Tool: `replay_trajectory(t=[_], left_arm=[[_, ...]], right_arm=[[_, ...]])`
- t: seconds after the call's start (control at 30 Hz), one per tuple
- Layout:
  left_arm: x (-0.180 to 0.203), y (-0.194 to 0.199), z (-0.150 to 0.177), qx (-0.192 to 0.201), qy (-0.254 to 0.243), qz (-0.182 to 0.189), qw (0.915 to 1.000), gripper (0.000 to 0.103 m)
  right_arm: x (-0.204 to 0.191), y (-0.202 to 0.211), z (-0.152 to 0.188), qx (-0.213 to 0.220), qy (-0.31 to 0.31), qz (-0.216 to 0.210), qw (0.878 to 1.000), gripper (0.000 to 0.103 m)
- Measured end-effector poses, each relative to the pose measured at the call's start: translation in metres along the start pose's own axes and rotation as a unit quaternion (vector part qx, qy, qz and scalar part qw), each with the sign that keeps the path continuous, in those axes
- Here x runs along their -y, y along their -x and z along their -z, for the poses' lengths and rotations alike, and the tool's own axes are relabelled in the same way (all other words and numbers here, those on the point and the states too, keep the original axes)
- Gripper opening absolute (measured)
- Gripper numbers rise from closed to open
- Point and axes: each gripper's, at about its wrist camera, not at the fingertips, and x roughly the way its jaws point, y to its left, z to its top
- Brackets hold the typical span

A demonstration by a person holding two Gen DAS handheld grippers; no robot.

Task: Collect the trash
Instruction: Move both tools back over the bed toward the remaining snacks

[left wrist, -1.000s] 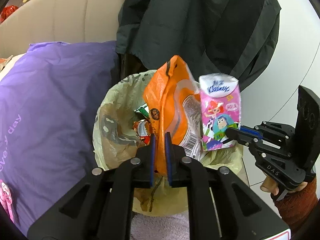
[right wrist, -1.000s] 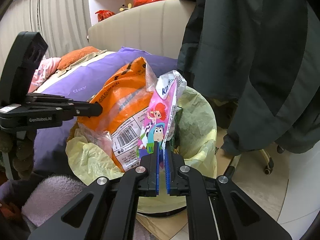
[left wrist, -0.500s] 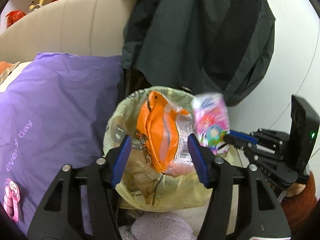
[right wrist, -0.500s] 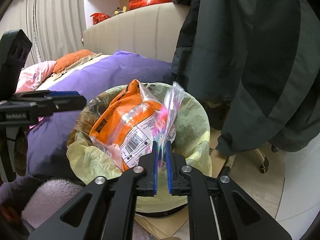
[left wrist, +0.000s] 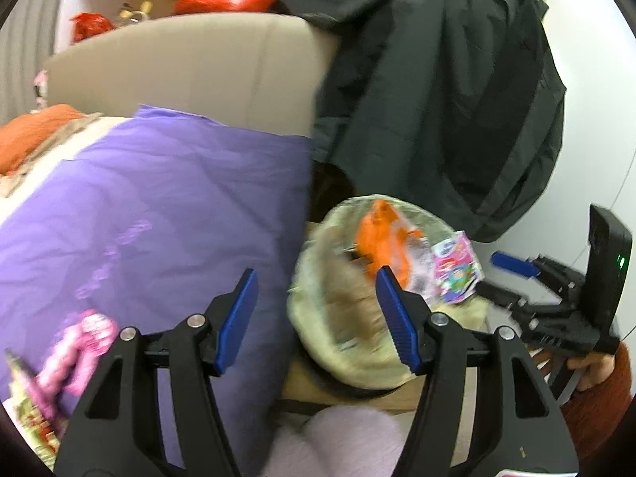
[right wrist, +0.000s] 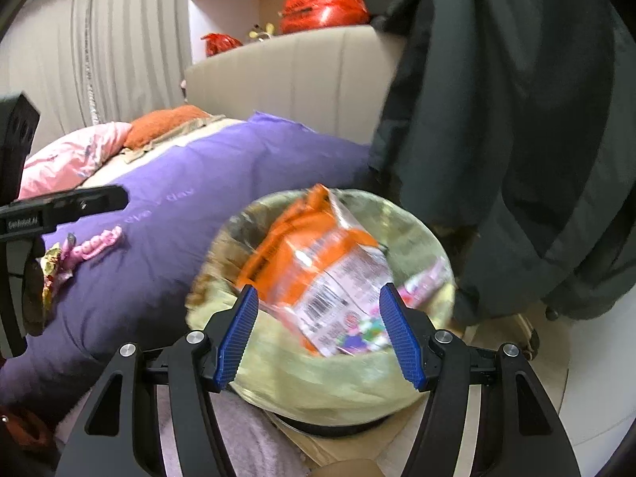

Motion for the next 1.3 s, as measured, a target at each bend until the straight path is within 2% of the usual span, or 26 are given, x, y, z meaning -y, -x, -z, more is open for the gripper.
replay_trajectory(t=[0.13,0.23,0.3,0.43,0.6,0.67,0.8,0.93,1.07,1.3], left_arm=[[-0.041,0.045,0.024,0.011,-0.008,-0.063,0.9979,0.059],[-0.082,0.083,0.045,0.021,0.011,-0.117,0.9928,0.059],[-0.114,0.108,0.059,0.026,0.04,-0.148,0.9878,0.06],[-0.18,0.153,0.094,0.032,0.145,-0.187,0.9711,0.062],[-0.214,0.182,0.136,0.043,0.223,-0.177,0.9575,0.066],[-0.214,0.179,0.147,0.037,0.233,-0.167,0.9574,0.068],[-0.2,0.153,0.153,-0.007,0.204,-0.148,0.9678,0.068],[-0.18,0.133,0.152,-0.026,0.145,-0.162,0.9757,0.068],[-0.193,0.139,0.155,-0.02,0.145,-0.175,0.9736,0.068],[-0.229,0.16,0.158,-0.009,0.185,-0.195,0.9633,0.068]], right_arm=[[-0.027,0.009,-0.011,0.029,0.009,-0.026,0.999,0.06],[-0.053,0.013,-0.021,0.053,0.015,-0.066,0.996,0.06],[-0.069,0.01,-0.027,0.053,0.019,-0.088,0.995,0.06],[-0.113,-0.003,-0.032,0.032,0.036,-0.131,0.99,0.06],[-0.174,-0.014,-0.031,0.016,0.079,-0.161,0.984,0.06],[-0.193,-0.022,-0.027,0.004,0.093,-0.164,0.982,0.06],[-0.218,-0.036,-0.016,-0.023,0.107,-0.174,0.979,0.06],[-0.243,-0.045,0.002,-0.048,0.126,-0.179,0.975,0.057],[-0.264,-0.051,0.016,-0.07,0.128,-0.176,0.974,0.057],[-0.316,-0.051,0.021,-0.066,0.171,-0.23,0.956,0.057]])
